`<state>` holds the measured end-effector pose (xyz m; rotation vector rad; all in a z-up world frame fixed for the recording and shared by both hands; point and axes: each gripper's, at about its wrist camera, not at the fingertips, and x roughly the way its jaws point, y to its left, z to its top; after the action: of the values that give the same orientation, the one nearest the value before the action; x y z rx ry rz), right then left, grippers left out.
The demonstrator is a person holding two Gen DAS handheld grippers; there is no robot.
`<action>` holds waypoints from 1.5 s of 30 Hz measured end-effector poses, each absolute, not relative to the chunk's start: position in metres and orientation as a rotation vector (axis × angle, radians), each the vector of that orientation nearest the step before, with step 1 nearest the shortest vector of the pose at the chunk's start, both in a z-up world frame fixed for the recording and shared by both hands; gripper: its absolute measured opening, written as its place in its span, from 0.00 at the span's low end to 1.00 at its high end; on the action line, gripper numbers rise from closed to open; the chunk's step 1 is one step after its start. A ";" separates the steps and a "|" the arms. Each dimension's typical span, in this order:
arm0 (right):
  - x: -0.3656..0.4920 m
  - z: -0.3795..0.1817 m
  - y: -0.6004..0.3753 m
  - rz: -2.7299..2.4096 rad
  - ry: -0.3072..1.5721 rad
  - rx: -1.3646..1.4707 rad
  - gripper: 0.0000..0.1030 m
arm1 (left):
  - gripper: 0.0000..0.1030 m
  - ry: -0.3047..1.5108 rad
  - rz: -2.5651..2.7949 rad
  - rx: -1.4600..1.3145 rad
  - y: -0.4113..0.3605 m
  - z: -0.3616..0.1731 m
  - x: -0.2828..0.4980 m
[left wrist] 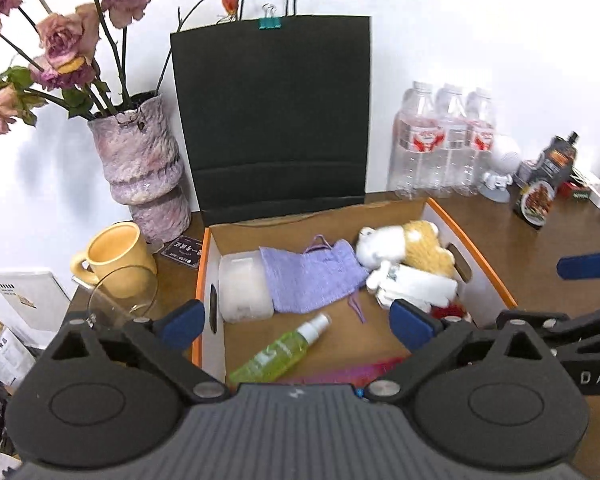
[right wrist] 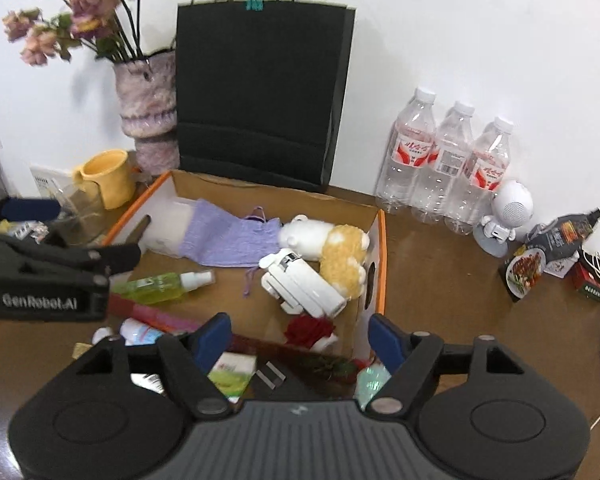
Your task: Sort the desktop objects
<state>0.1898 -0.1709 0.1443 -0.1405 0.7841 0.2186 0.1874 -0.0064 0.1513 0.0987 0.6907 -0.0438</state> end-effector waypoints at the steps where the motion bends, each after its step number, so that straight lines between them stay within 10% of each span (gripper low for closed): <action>1: 0.181 0.144 -0.172 0.222 0.777 -0.130 0.77 | 1.00 0.686 -0.045 0.092 -0.006 0.151 0.179; 19: 0.000 -0.019 -0.169 0.184 0.694 0.072 0.82 | 1.00 0.609 0.032 0.050 0.014 0.011 -0.011; 45: -0.002 -0.030 -0.155 0.152 0.696 -0.025 1.00 | 1.00 0.701 0.015 0.010 0.008 -0.015 -0.003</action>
<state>-0.0021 -0.1550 -0.0301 -0.0249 0.6959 0.1524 -0.0033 0.0081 -0.0150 0.0097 0.7014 0.0148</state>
